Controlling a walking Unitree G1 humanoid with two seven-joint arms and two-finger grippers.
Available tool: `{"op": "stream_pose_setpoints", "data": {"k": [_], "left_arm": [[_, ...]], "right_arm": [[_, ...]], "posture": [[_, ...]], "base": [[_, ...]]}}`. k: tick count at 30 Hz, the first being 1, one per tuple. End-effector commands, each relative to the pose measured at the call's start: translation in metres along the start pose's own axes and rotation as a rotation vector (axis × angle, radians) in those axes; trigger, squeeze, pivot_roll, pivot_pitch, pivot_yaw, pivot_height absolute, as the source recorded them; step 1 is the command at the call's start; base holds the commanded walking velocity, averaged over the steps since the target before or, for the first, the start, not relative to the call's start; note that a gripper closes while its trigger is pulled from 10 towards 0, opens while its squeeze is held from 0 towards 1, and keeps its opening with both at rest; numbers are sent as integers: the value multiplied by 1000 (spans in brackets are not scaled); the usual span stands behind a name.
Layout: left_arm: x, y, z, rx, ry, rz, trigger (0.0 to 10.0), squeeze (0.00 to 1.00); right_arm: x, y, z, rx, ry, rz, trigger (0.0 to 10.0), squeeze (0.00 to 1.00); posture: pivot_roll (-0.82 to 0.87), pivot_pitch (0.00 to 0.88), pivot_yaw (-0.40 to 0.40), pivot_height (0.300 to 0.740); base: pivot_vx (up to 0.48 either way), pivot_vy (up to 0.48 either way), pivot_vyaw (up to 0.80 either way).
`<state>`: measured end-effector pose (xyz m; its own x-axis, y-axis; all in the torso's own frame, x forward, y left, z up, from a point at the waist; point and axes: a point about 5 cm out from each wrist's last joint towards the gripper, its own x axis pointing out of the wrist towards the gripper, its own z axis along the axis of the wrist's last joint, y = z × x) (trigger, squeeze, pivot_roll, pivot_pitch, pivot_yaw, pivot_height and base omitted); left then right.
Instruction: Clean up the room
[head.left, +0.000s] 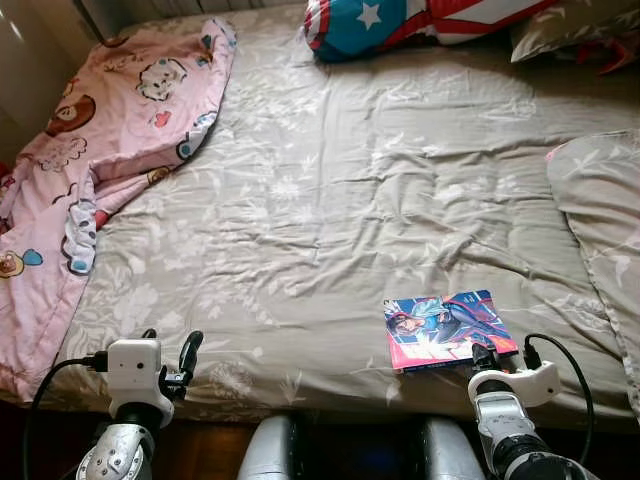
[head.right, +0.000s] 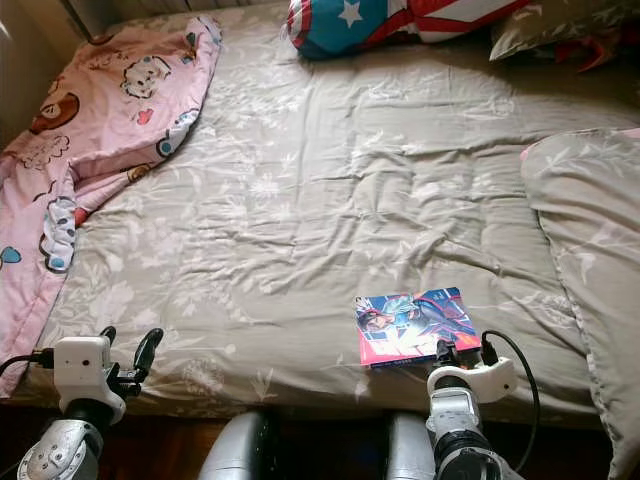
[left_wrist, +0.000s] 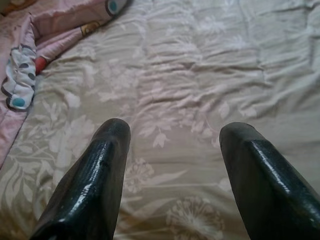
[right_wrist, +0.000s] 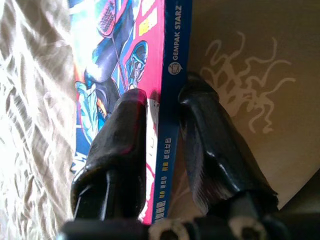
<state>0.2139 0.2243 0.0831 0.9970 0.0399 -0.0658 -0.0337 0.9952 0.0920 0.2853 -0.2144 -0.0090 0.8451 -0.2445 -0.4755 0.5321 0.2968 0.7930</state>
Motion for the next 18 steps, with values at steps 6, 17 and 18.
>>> {"op": "stream_pose_setpoints", "data": {"k": [6,17,18], "left_arm": [[-5,5,-6,21,40,8,10000,0],[0,1,-9,6,47,11,10000,0],[0,1,-10,6,47,12,10000,0]], "right_arm": [[-3,-9,-8,27,15,-50,10000,125],[-9,-21,-22,-8,70,-111,10000,0],[-10,-21,-23,-13,74,-113,10000,0]], "posture": [[134,287,137,653],[116,265,121,653],[116,263,121,653]], "base": [[0,0,0],[0,0,0],[0,0,0]]}}
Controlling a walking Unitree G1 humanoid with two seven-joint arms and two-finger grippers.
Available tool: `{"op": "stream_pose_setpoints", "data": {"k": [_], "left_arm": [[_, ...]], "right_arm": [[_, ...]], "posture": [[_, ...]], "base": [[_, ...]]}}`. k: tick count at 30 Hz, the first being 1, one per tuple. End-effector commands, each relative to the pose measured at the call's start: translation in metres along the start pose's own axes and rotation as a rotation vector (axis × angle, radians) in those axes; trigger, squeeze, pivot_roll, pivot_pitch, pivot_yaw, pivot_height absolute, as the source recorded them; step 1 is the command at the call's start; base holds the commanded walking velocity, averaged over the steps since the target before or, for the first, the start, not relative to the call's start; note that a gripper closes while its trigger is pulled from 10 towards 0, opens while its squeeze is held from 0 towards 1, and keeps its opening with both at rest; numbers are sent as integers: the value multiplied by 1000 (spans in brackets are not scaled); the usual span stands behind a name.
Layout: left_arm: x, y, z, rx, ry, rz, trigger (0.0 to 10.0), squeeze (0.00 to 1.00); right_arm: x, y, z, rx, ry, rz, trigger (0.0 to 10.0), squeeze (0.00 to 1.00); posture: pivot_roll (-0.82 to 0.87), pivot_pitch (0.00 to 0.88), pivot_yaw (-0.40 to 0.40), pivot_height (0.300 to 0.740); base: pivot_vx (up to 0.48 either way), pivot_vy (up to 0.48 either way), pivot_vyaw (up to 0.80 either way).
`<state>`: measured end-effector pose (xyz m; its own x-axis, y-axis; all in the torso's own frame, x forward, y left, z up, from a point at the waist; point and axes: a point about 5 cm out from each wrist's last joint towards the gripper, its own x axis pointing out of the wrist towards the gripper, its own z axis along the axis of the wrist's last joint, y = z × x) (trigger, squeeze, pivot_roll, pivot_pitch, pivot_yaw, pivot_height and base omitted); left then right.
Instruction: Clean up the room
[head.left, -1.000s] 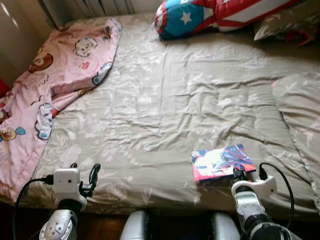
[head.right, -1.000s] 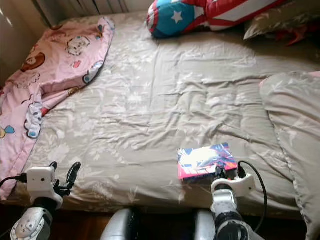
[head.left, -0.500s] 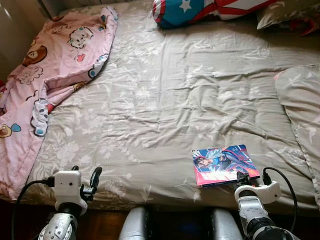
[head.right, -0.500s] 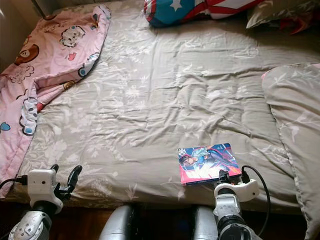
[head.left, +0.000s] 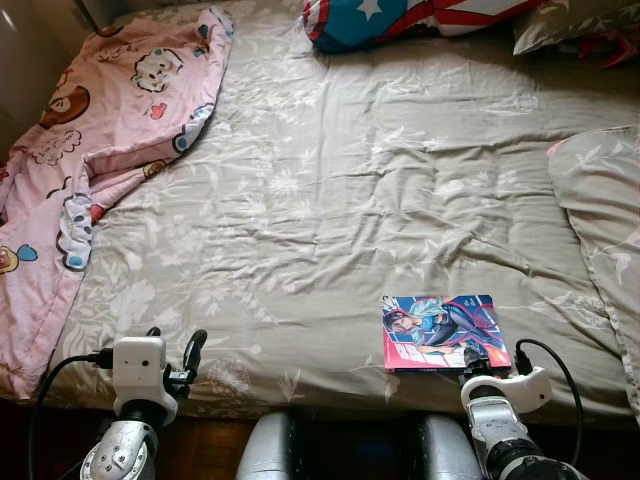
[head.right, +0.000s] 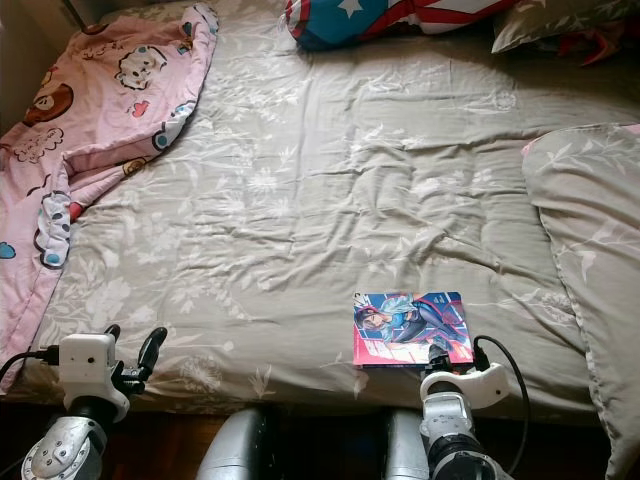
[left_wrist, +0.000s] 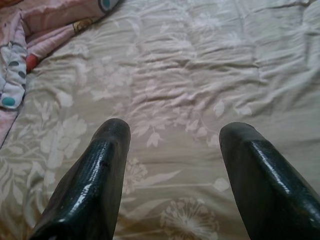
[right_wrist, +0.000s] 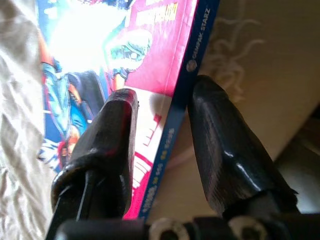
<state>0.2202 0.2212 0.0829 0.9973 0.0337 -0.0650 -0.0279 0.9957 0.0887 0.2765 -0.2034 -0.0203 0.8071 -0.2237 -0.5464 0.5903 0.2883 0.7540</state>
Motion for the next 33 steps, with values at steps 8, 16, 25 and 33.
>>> {"op": "stream_pose_setpoints", "data": {"k": [8,16,25,33], "left_arm": [[-6,4,-12,8,52,23,10000,0],[-3,2,-36,-41,128,36,10000,0],[-4,-1,-71,-106,235,85,10000,0],[13,-23,-90,-153,295,55,10000,0]], "right_arm": [[-2,-8,-1,-21,9,-47,10000,1000],[-9,-32,1,-111,-8,-120,10000,0],[-22,-62,3,-407,0,-113,10000,0],[-26,-43,-12,-670,5,141,10000,0]], "posture": [[112,261,112,653],[75,211,88,653],[-16,143,48,653],[-94,67,31,672]], "base": [[0,0,0],[0,0,0],[0,0,0],[0,0,0]]}}
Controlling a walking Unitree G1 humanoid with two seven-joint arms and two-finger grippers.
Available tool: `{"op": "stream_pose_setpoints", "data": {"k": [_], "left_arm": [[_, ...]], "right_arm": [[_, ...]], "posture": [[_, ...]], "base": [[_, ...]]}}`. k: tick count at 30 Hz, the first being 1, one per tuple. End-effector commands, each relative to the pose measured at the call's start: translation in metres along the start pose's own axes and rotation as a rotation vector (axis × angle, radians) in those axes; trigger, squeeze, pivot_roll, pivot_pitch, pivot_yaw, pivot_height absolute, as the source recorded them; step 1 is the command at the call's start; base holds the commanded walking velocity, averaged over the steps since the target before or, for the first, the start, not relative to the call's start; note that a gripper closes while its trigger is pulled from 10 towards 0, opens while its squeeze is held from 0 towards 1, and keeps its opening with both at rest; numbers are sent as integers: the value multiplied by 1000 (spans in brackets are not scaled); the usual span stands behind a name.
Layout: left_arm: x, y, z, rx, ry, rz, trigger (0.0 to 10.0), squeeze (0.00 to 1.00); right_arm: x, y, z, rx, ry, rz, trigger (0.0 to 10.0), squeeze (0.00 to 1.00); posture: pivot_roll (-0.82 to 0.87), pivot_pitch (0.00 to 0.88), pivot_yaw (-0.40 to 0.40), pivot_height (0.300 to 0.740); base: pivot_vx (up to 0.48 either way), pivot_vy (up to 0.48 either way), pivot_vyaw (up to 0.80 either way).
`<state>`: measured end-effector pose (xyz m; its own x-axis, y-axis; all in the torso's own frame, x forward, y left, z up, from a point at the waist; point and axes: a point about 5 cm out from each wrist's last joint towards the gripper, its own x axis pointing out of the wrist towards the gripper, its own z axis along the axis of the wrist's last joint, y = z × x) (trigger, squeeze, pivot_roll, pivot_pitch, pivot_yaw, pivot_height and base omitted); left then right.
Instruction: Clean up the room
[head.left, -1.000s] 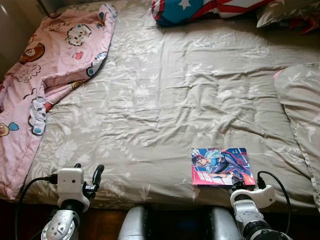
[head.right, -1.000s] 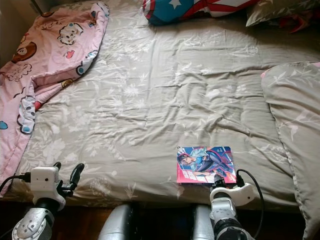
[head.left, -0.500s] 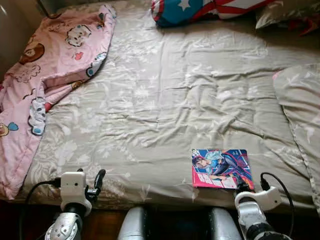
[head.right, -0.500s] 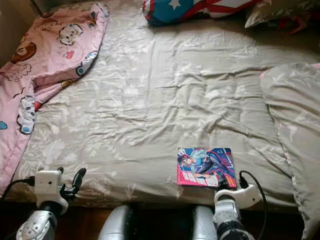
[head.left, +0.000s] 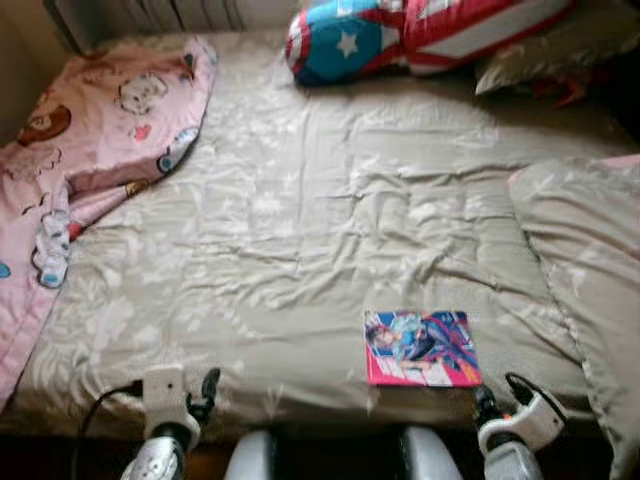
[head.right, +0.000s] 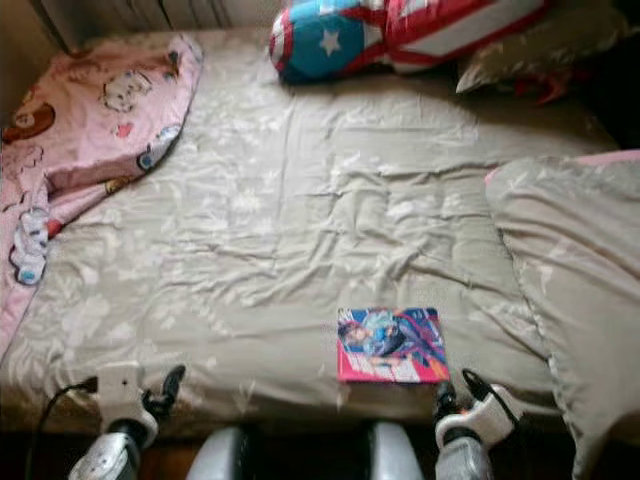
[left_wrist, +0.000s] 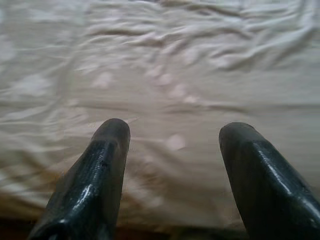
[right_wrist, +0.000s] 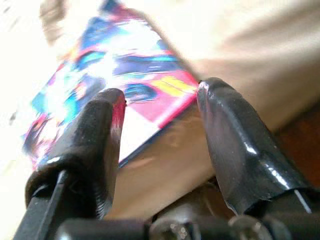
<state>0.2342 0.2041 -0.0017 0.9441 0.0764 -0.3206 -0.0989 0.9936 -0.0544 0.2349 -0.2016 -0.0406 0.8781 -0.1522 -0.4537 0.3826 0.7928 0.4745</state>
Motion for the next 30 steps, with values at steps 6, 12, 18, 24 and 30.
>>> {"op": "stream_pose_setpoints", "data": {"k": [6,12,18,24,30], "left_arm": [[4,-7,-33,-124,198,3,10000,0],[-6,-7,-60,-54,361,3,10000,0],[-13,-7,-76,-46,439,27,10000,0],[-20,-6,-89,-28,525,55,10000,0],[-24,-2,-93,-26,559,75,10000,0]], "right_arm": [[-6,-5,-16,-191,116,-9,10000,0],[-13,-16,-28,-319,225,-14,10000,0],[-17,-24,-32,-376,272,-26,10000,0],[-22,-32,-38,-440,348,-50,10000,0],[-25,-40,-39,-489,387,-61,10000,0]], "posture": [[-104,3,22,717],[-110,0,7,740],[-118,0,1,740],[-121,0,-14,740],[-120,0,-26,740]], "base": [[0,0,0],[0,0,0],[0,0,0],[0,0,0],[0,0,0]]}}
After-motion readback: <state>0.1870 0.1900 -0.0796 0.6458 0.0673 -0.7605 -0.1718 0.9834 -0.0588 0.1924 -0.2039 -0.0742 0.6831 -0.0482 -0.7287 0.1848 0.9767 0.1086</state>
